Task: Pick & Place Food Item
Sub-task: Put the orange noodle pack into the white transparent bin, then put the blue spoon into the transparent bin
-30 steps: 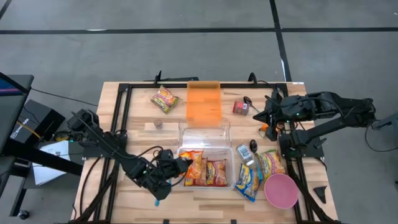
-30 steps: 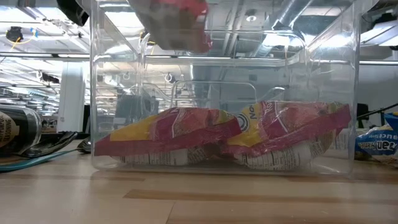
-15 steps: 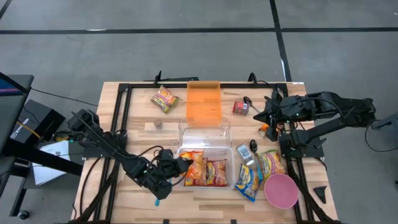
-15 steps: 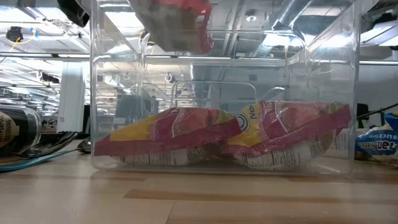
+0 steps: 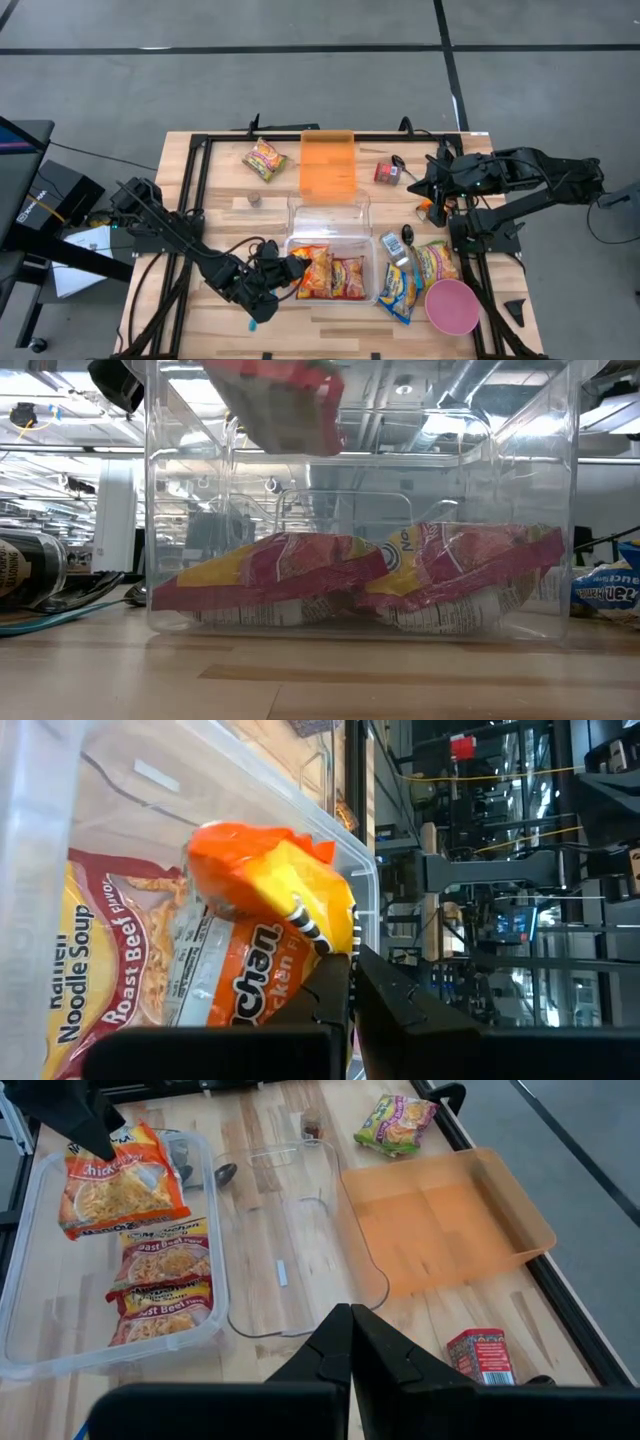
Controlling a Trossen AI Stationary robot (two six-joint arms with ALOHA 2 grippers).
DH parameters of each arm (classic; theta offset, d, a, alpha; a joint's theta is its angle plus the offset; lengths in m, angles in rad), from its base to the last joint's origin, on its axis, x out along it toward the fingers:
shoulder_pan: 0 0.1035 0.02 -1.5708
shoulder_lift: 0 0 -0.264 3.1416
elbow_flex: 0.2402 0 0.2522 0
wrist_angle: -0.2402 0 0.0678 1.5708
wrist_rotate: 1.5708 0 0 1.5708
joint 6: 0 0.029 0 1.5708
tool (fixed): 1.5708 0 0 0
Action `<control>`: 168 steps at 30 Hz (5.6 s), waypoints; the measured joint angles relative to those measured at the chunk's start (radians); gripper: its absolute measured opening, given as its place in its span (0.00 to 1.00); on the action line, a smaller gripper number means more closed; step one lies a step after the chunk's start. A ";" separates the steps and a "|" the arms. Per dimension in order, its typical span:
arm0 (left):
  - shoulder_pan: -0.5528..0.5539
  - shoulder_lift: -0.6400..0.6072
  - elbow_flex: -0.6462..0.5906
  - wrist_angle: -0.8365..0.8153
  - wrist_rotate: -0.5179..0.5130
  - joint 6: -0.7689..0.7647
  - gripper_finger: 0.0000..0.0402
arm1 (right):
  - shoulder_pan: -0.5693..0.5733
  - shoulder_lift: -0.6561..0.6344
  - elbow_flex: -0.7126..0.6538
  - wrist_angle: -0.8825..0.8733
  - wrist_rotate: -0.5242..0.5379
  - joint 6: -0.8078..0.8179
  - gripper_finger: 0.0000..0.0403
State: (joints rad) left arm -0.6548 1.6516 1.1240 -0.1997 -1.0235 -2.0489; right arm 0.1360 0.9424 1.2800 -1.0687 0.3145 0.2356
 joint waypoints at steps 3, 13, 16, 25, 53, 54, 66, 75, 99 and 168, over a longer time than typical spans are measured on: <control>0.000 0.000 0.000 -0.001 -0.016 0.001 0.00 | 0.000 0.000 0.000 0.000 0.000 0.000 0.00; 0.000 0.000 0.000 0.000 -0.024 0.001 0.03 | 0.000 0.000 0.000 0.000 0.000 0.000 0.00; 0.000 0.000 0.000 0.000 -0.030 0.002 0.07 | 0.000 0.000 0.000 0.000 0.000 0.000 0.00; -0.008 0.000 0.000 0.017 -0.080 0.009 0.23 | 0.000 0.000 0.000 0.000 0.000 0.000 0.00; -0.018 -0.001 0.000 0.044 -0.023 0.017 0.27 | 0.000 0.000 0.000 0.000 -0.001 -0.026 0.00; -0.017 -0.001 0.000 0.044 -0.022 0.017 0.27 | 0.000 0.000 0.000 0.000 -0.001 -0.026 0.00; -0.017 -0.001 0.000 0.023 -0.017 0.017 0.27 | 0.000 0.000 0.000 0.000 -0.002 -0.026 0.00; -0.018 -0.001 0.000 0.046 -0.020 0.006 0.27 | 0.000 0.000 0.000 0.000 -0.002 -0.026 0.00; 0.000 -0.001 0.000 0.074 0.005 0.025 0.26 | -0.001 0.000 0.001 0.000 -0.001 -0.054 0.00; 0.011 -0.412 -0.010 0.287 0.099 1.470 0.27 | 0.000 0.000 0.000 -0.073 -0.112 -0.007 0.00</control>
State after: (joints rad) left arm -0.6435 1.2392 1.1137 0.0877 -0.9241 -0.5792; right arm 0.1364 0.9421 1.2800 -1.1419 0.2025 0.2288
